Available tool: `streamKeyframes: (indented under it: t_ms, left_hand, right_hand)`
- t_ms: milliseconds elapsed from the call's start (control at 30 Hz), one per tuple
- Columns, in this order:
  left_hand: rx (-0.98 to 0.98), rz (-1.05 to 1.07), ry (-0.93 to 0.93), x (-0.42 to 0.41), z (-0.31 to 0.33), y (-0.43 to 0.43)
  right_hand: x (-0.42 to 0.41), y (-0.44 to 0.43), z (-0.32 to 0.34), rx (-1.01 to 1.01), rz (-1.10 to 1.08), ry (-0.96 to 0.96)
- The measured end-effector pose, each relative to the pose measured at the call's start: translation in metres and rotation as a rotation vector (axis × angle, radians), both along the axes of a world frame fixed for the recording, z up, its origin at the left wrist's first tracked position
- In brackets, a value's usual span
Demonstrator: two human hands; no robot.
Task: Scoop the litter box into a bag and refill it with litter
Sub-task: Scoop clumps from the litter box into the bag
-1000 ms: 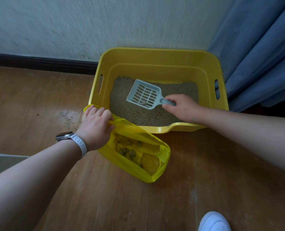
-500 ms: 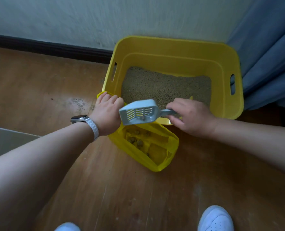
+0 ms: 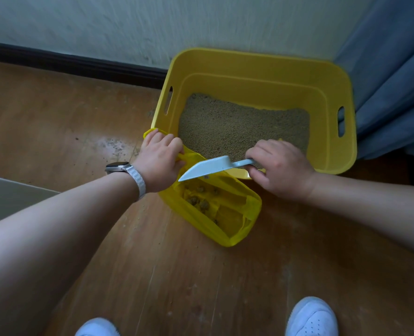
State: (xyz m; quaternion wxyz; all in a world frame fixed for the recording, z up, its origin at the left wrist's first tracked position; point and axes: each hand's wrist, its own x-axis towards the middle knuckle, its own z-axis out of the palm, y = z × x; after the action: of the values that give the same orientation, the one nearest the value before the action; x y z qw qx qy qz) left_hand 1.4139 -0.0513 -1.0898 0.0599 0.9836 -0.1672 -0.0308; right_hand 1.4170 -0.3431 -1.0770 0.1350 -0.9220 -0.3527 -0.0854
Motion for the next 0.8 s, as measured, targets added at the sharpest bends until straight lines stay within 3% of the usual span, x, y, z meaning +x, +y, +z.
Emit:
streamKeyframes:
  t_ms: [400,567,800]
  left_hand:
    - [-0.017,-0.012,-0.018,0.001,-0.001,0.002]
    - [-0.008,-0.016,-0.037,0.000,-0.001,0.001]
    - [-0.024,-0.018,-0.039,0.001,-0.002,0.002]
  right_hand:
    - [0.005,-0.003,0.000,-0.017,0.038,-0.021]
    - [0.013,-0.005,0.010,0.081,-0.057,0.230]
    - [0.060,-0.036,0.031,-0.099,-0.294,0.583]
